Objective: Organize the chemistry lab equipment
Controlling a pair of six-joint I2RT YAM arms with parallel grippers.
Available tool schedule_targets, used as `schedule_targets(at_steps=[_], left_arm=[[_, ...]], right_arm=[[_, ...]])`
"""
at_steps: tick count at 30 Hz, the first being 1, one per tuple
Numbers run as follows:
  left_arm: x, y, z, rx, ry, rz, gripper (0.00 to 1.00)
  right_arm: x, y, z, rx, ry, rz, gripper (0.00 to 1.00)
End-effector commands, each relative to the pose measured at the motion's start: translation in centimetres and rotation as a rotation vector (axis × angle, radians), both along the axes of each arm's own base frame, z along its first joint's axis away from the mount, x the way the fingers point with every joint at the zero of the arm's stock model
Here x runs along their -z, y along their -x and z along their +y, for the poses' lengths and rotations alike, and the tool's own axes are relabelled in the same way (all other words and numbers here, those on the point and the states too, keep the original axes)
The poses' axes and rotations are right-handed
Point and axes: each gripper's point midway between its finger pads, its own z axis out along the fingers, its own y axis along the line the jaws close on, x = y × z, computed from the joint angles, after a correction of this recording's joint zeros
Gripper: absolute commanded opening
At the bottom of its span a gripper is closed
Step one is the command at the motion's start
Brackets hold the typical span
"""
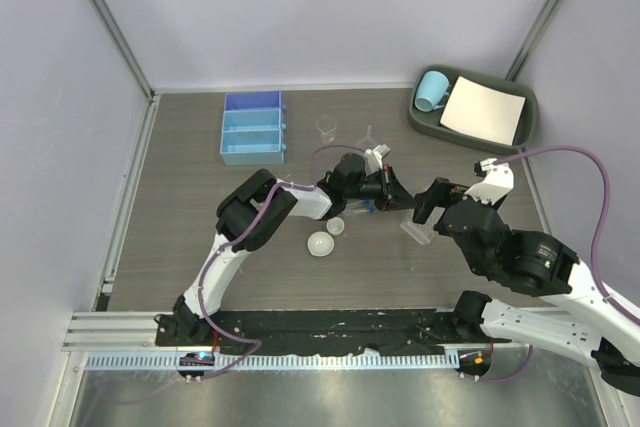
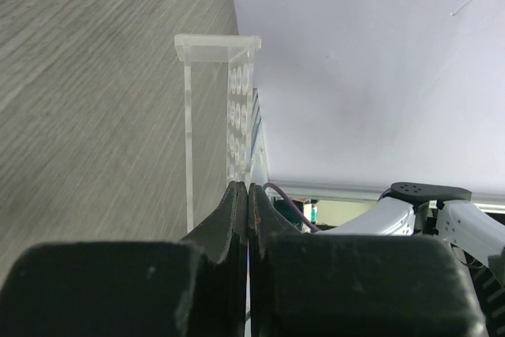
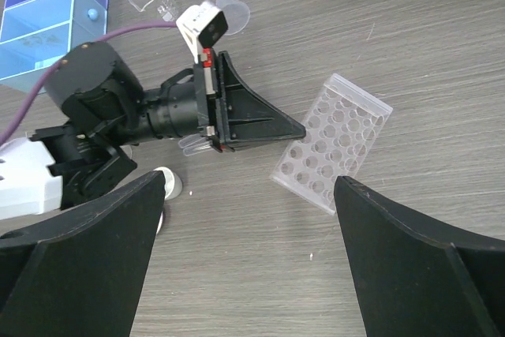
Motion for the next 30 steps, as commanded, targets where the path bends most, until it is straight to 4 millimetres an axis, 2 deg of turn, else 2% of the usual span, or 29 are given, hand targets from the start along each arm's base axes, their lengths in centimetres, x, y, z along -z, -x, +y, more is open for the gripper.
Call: schedule_targets(at_steps=[1,13,20,27,30], left_arm=[[-2.2,-0.3,-1.1,0.034,0.1,-0.048,0.0],[1.8,-1.1,-1.9,0.047,0.046,0.002,0.0],[3.0,-1.6,-1.7,0.052,0.029,0.014,0.01],[3.3,-1.9,-1.5,0.055,0.01,0.013,0.14],[3.2,-2.0,-1.4,0.053,0.005,0.011,0.23]], right_arm=[[-0.3,-0.4,0.6,-0.004,-0.022,-0.021,0.94],[0.8,-0.4,1.0,-0.022,-0.012,-0.01,0.94],[1.0,-0.2,0.9,-0.028,-0.019,-0.01,0.94],[1.2,-0.2,1.2,-0.04,-0.019,-0.005,0.94],[1.1,-0.1,1.0,-0.041,-0.024,-0.008,0.94]])
